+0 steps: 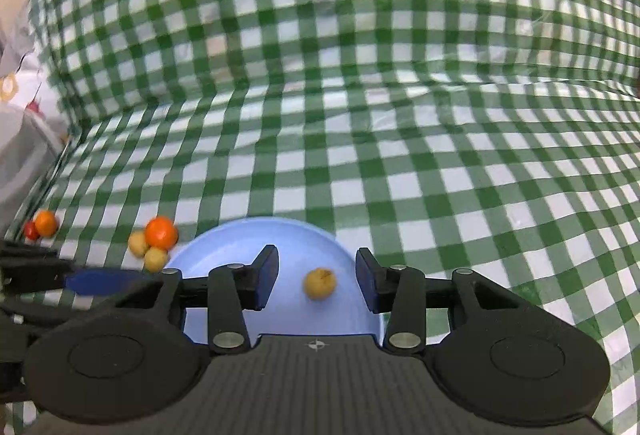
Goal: Organize fruits
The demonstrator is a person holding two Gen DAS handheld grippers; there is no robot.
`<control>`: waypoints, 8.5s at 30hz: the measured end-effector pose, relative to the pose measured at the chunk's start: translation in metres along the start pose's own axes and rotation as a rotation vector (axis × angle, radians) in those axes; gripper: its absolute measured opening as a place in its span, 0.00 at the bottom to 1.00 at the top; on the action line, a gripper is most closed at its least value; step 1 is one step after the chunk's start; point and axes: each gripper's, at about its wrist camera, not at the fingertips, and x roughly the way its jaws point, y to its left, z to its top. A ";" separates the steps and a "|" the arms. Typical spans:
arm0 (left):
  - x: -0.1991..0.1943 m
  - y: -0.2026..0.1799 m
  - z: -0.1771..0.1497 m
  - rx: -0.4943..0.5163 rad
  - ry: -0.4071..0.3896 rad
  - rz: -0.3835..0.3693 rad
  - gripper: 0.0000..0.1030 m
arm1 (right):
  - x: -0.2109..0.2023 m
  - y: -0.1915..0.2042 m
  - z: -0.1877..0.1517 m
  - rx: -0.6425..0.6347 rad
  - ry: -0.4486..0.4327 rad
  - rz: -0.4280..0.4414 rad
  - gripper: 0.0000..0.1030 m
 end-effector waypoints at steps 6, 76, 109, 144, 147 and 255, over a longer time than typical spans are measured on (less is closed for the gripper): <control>-0.036 0.069 0.018 -0.158 -0.105 0.057 0.14 | -0.002 0.005 0.009 0.015 -0.067 -0.021 0.43; 0.004 0.226 -0.046 -0.480 0.091 0.170 0.39 | 0.098 0.174 -0.032 -0.287 0.196 0.358 0.27; -0.037 0.168 -0.009 -0.322 -0.046 0.319 0.38 | 0.026 0.134 0.031 -0.201 0.032 0.315 0.27; -0.021 0.055 -0.003 -0.159 -0.135 0.022 0.38 | 0.032 0.017 0.043 -0.047 0.002 0.084 0.27; -0.021 0.042 -0.003 -0.133 -0.151 -0.010 0.38 | 0.032 0.006 0.049 -0.047 -0.015 0.060 0.27; -0.074 0.243 -0.013 -0.705 -0.210 0.291 0.09 | 0.093 0.066 0.060 -0.011 0.057 0.276 0.22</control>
